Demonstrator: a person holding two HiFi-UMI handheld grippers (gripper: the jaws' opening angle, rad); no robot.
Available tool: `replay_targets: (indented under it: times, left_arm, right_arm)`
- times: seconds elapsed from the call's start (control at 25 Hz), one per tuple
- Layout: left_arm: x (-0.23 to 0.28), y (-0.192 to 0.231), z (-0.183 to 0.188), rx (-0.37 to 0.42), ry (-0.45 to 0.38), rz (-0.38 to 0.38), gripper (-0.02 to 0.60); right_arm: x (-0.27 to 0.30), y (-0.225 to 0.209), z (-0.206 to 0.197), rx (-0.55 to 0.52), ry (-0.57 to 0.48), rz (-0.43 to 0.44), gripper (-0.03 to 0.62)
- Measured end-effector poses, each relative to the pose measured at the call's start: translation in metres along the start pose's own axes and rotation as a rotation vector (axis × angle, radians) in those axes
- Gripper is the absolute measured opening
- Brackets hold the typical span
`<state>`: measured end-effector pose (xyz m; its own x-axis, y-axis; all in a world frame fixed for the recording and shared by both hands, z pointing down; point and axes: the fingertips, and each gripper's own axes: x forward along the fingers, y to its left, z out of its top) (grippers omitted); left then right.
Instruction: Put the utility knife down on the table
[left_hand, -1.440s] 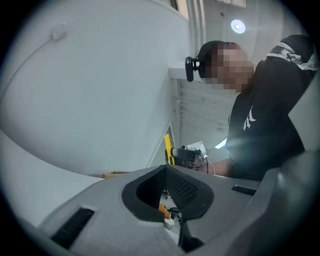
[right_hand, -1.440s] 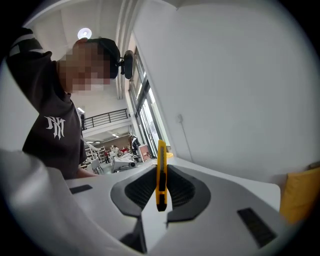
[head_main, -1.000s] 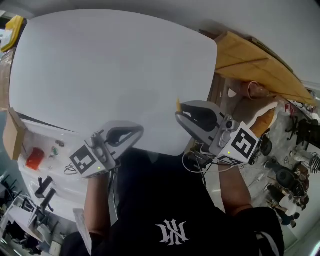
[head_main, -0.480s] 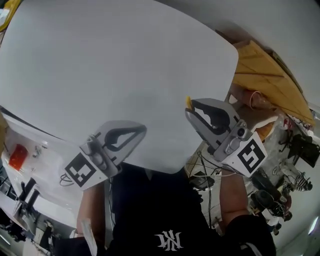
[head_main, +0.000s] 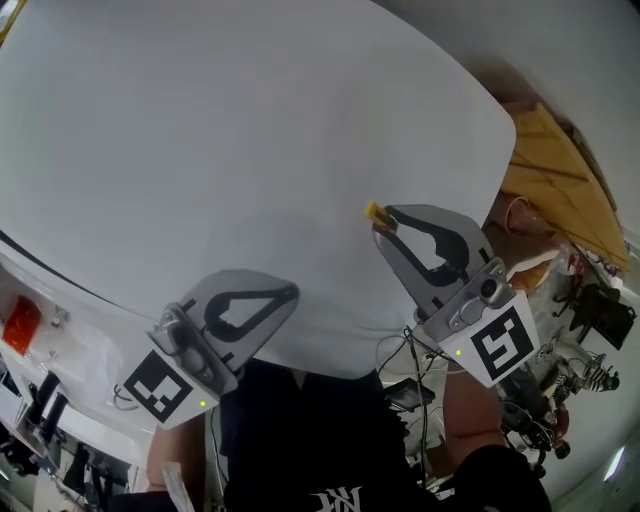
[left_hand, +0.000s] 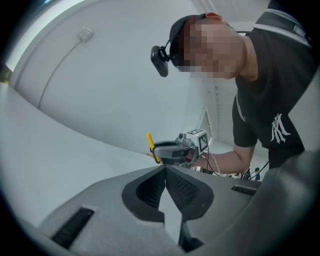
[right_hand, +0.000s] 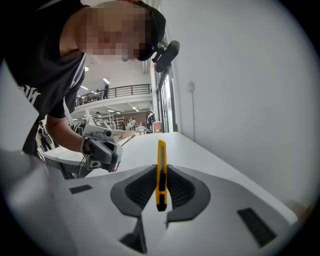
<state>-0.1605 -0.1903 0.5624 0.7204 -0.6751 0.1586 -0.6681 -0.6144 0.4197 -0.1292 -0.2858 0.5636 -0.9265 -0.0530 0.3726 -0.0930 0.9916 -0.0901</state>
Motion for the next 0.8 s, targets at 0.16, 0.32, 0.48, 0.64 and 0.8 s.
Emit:
replay_targets:
  times: [0.16, 0.32, 0.48, 0.64, 0.8]
  left_arm:
    - [0.002, 0.006, -0.007, 0.011, -0.002, 0.015, 0.005]
    - [-0.002, 0.010, -0.014, 0.034, 0.008, 0.018, 0.005]
    - [-0.006, 0.012, -0.017, 0.056, 0.014, 0.018, 0.005]
    - [-0.011, 0.016, -0.028, 0.076, 0.041, 0.012, 0.005]
    - [-0.016, 0.016, -0.030, 0.067, 0.035, 0.002, 0.005]
  right_arm:
    - [0.014, -0.005, -0.013, -0.012, 0.051, 0.001, 0.052]
    - [0.032, -0.007, -0.032, -0.015, 0.138, -0.013, 0.052]
    - [0.041, -0.010, -0.049, -0.021, 0.225, -0.043, 0.052]
    - [0.054, -0.009, -0.063, -0.023, 0.286, -0.052, 0.052]
    - [0.064, -0.005, -0.068, -0.021, 0.334, -0.045, 0.052]
